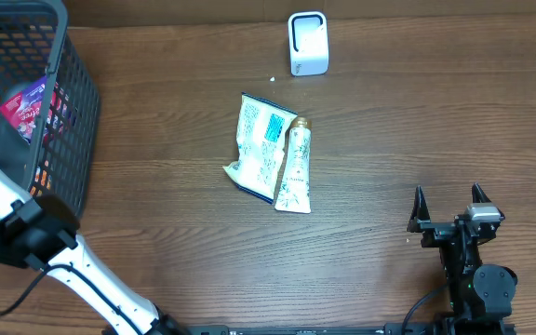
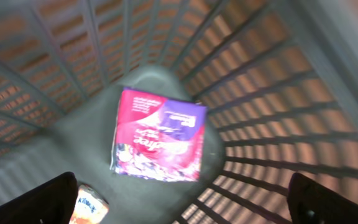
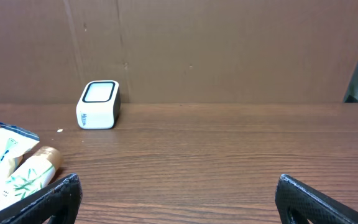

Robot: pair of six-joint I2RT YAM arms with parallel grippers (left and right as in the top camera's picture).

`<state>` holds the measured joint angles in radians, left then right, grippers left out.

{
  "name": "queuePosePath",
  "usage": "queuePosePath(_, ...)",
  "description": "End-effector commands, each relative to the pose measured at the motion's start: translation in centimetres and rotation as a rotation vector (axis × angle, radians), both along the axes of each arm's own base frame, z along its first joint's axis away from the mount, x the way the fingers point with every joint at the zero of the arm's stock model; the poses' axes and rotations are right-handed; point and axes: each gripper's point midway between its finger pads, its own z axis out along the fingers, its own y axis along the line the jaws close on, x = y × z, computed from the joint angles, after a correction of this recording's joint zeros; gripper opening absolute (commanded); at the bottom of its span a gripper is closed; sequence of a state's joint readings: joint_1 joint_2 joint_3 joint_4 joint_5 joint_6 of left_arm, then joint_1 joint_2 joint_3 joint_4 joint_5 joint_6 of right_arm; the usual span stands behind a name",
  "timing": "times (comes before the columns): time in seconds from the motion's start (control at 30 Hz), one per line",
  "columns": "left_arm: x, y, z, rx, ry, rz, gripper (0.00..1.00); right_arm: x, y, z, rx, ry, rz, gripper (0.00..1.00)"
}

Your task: Scan the item barcode

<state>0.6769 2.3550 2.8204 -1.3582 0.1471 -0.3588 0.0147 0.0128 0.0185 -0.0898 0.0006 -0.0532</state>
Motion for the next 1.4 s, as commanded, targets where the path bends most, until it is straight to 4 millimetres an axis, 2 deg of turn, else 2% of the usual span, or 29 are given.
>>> queuePosePath(0.0,0.5,1.5,-4.7,-0.025,0.08,0.016,1.0,0.0,0.0,-0.1,-0.004,-0.006,-0.002,1.0)
queuePosePath(0.27,3.1,1.8,-14.2,-0.111,0.18,-0.014,1.0,0.0,0.0,-0.1,-0.004,-0.006,-0.002,1.0)
queuePosePath(0.37,3.4,1.6,-17.4,-0.142,0.223,-0.023,1.0,0.0,0.0,-0.1,-0.004,-0.006,-0.002,1.0)
queuePosePath(0.53,3.4,1.4,-21.5,-0.182,0.275,-0.027,1.0,0.0,0.0,-0.1,-0.004,-0.006,-0.002,1.0)
queuePosePath(0.7,3.3,1.3,-23.8,-0.204,0.305,-0.028,1.0,0.0,0.0,-0.1,-0.004,-0.006,-0.002,1.0)
queuePosePath(0.93,3.0,0.5,-25.9,-0.233,0.346,-0.036,1.0,0.0,0.0,-0.1,-0.004,-0.006,-0.002,1.0)
queuePosePath(1.13,2.5,-0.2,-26.4,-0.224,0.39,-0.097,1.0,0.0,0.0,-0.1,-0.004,-0.006,-0.002,1.0)
queuePosePath(1.2,1.9,0.1,-26.0,-0.213,0.408,-0.079,1.0,0.0,0.0,-0.1,-0.004,-0.006,-0.002,1.0)
queuePosePath(1.3,1.1,1.2,-24.1,-0.167,0.423,-0.022,1.0,0.0,0.0,-0.1,-0.004,-0.006,-0.002,1.0)
queuePosePath(1.33,0.8,1.8,-22.8,-0.138,0.423,0.006,1.0,0.0,0.0,-0.1,-0.004,-0.006,-0.002,1.0)
queuePosePath(1.37,0.6,2.5,-20.4,-0.086,0.407,0.028,1.0,0.0,0.0,-0.1,-0.004,-0.006,-0.002,1.0)
